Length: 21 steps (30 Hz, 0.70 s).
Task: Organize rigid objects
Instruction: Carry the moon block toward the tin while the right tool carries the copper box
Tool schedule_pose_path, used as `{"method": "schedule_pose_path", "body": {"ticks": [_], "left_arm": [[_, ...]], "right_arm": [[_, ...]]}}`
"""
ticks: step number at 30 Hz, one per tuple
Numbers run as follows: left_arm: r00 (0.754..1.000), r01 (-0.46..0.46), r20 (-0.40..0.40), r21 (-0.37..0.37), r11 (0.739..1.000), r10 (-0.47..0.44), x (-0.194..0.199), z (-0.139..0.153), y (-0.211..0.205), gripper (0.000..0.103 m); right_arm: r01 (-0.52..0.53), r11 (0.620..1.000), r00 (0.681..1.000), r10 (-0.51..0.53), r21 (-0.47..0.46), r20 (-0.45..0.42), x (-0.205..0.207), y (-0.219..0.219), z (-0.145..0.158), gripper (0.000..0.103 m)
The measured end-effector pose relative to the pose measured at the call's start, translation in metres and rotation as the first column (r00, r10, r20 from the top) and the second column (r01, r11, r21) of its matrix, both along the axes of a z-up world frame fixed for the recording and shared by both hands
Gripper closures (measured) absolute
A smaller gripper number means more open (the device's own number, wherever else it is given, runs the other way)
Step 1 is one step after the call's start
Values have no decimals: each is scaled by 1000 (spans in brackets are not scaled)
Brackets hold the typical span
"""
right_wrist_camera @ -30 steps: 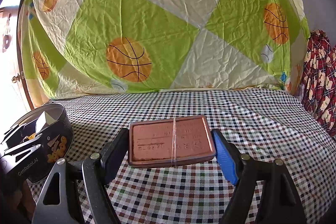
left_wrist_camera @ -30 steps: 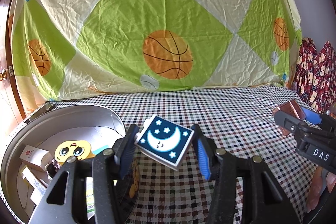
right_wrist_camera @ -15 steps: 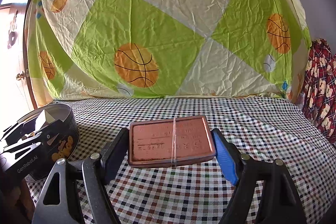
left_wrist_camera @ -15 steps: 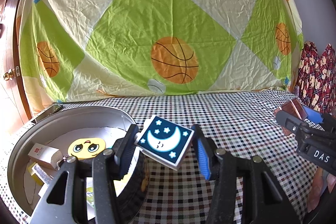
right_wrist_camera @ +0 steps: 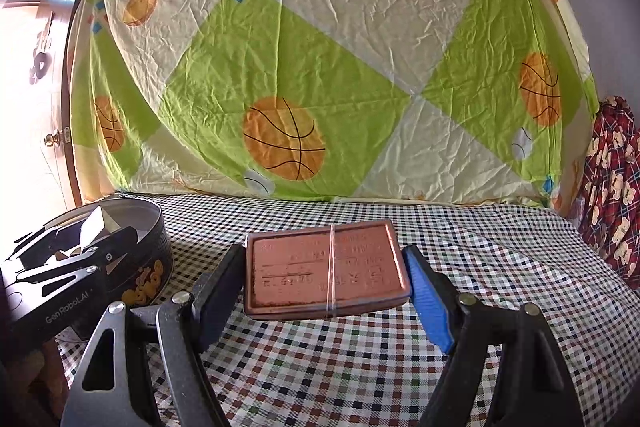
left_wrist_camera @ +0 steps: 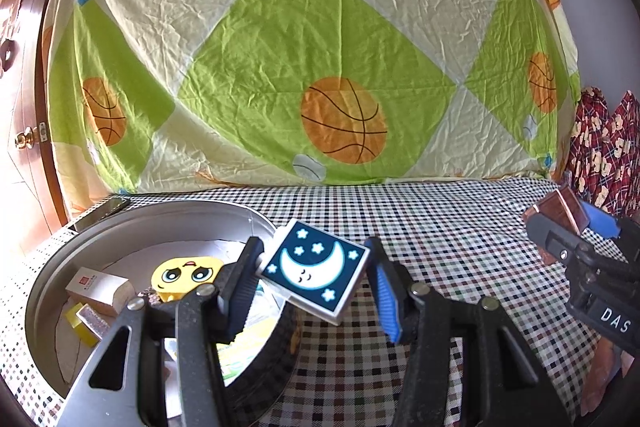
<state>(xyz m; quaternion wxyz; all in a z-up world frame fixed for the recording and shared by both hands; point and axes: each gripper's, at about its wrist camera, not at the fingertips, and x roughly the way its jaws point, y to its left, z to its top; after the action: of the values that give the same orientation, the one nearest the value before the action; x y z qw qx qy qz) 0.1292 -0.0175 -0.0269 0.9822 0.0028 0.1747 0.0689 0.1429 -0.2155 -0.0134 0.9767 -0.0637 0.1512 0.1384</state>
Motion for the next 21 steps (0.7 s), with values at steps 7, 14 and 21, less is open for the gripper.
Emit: {"method": "schedule_pose_path", "body": {"ticks": [7,14,21], "left_arm": [[1000,-15,4,-8,1000,15,-7,0,7,52],[1000,-24,10,-10,1000,24,-14,1,12,52],[999,-36,14,-15,999,37,-20,1,19,52]], "right_arm": [[-4,1000,1000,4,5,-3,-1,3,-1,24],[-4,1000,1000,5,20,-8,-2,9,-1,24],[-34,999,999,34,16,-6,-7,24,-2,23]]}}
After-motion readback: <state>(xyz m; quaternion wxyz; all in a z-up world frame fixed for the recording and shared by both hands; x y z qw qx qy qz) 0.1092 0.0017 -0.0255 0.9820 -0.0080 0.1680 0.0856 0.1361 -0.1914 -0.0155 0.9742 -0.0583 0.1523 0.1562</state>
